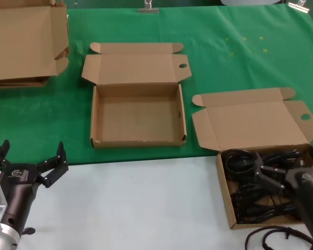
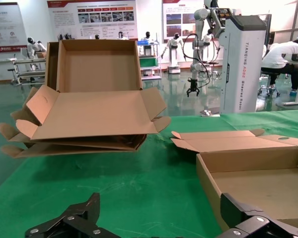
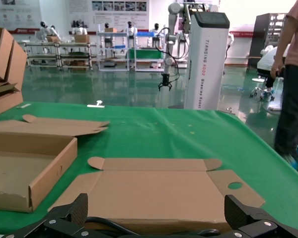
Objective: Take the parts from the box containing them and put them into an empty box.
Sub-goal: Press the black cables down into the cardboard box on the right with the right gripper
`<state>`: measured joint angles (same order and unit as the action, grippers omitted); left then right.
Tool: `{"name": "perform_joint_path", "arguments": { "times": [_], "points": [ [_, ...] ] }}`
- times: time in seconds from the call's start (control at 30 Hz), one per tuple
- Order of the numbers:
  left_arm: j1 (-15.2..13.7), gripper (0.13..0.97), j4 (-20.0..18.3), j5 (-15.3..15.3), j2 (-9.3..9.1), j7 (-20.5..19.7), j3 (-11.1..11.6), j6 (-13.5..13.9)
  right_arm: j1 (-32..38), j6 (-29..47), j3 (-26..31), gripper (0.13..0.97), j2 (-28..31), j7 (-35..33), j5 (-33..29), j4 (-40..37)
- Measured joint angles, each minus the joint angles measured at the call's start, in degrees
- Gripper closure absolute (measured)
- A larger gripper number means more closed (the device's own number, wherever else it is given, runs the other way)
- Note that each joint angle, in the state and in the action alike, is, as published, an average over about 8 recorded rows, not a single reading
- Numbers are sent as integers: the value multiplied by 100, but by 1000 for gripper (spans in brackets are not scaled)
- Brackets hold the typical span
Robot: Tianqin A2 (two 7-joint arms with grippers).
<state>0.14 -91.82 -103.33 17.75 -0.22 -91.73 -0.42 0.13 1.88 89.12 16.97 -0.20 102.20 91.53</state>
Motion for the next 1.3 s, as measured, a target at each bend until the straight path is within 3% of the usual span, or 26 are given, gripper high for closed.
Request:
{"name": "perform_joint_path", "arguments": {
  "times": [0.2, 0.47, 0.87, 1.03, 1.3],
  "points": [
    [0, 294, 0, 0, 0, 0, 0, 0, 69, 83, 41, 129, 243, 8, -16, -37],
    [0, 369, 0, 0, 0, -1, 0, 0, 321, 260, 429, 129, 1134, 485, 124, -58],
    [0, 639, 0, 1, 0, -1, 0, 0, 1314, 1846, 802, 129, 2415, 1005, 354, -316],
    [0, 735, 0, 1, 0, -1, 0, 0, 1813, 2775, 971, 129, 2730, 675, 377, -622],
    [0, 860, 0, 1, 0, -1, 0, 0, 2885, 4447, 1332, 129, 2996, -586, 262, -1407]
  ]
}}
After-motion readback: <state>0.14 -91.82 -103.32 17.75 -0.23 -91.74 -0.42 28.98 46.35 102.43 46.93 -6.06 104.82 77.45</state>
